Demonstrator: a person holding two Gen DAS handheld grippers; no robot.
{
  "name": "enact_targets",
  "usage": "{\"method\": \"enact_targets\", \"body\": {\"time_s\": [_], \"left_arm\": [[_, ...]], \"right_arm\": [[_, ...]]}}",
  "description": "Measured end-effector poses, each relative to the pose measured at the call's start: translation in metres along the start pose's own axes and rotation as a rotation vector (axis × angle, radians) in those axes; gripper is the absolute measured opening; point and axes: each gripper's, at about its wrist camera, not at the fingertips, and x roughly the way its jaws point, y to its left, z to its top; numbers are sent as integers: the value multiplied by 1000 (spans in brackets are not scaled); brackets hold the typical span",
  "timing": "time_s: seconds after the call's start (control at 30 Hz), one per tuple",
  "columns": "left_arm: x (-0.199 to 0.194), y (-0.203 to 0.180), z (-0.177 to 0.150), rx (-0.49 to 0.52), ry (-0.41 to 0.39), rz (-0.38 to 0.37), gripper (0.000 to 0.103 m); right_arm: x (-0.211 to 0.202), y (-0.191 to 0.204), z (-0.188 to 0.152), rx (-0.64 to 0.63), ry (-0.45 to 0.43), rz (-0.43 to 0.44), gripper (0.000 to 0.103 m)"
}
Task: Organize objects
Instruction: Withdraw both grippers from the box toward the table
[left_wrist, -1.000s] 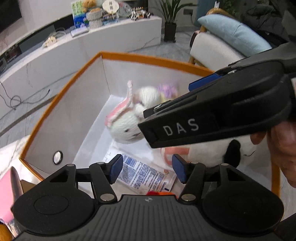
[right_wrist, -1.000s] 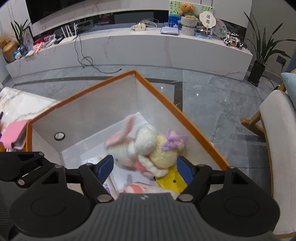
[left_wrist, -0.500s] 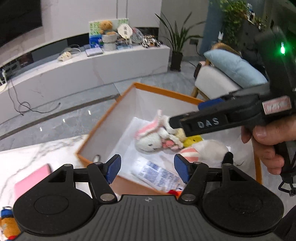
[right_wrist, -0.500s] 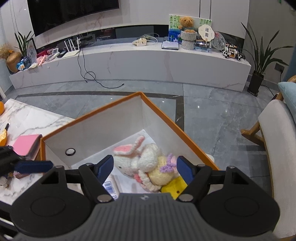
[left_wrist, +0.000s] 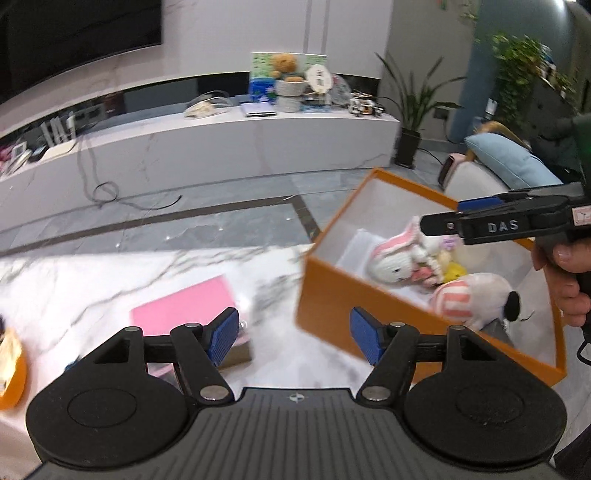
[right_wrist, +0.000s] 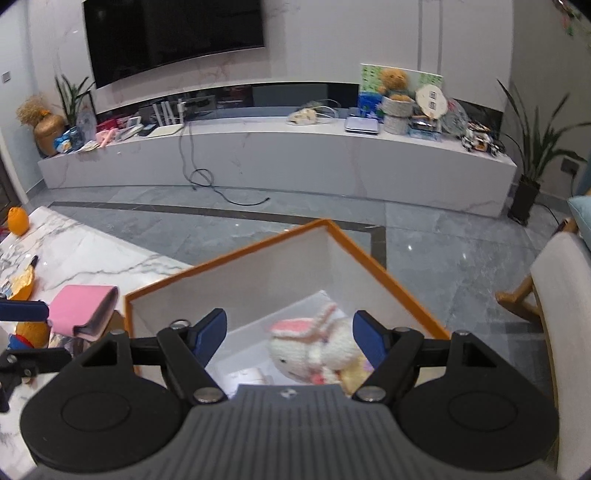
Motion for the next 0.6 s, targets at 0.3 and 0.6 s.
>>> {"method": "enact_targets", "body": {"time_s": [0.3,0.6], "left_arm": [[-13,55,-32,-23,29,65,79],[-22,88,-45,-79,-76,136,88]], "right_arm": [[-6,48,-9,-153,-31,34,77],[-19,101,-13,-242,-103,96,79]]}}
